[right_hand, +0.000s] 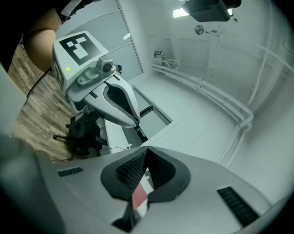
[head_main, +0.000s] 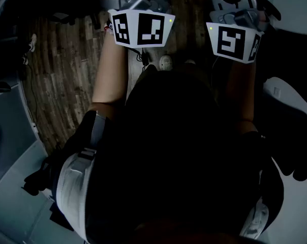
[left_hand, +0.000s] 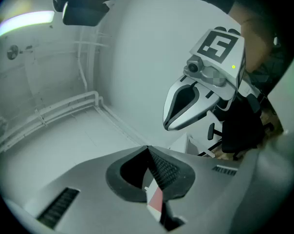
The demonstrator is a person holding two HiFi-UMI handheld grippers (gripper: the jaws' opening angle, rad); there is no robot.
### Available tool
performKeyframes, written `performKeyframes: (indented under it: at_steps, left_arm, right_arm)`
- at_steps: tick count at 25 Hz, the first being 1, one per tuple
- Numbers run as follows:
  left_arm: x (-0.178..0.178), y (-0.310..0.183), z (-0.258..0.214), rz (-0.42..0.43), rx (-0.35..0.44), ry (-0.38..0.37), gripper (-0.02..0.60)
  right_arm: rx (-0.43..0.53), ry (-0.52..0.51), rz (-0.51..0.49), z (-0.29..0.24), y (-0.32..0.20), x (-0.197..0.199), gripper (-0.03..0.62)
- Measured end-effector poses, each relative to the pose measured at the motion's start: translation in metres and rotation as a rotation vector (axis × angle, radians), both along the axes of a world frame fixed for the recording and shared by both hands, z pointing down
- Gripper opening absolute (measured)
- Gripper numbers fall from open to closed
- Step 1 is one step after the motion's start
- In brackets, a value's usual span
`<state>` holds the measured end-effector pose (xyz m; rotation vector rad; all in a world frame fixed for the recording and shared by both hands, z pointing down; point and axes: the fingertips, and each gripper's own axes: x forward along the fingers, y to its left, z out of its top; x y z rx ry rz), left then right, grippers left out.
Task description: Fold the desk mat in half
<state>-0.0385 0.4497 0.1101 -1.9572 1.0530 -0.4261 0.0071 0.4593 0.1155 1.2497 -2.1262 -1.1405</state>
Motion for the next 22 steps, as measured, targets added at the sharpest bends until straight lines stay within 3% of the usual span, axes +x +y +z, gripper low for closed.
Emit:
performKeyframes:
  at_steps: [22]
  left_arm:
    - [-0.005, 0.014, 0.007, -0.006, 0.005, -0.022, 0.011]
  right_arm:
    - [0.010, 0.042, 0.014, 0.008, 0.012, -0.006, 0.029]
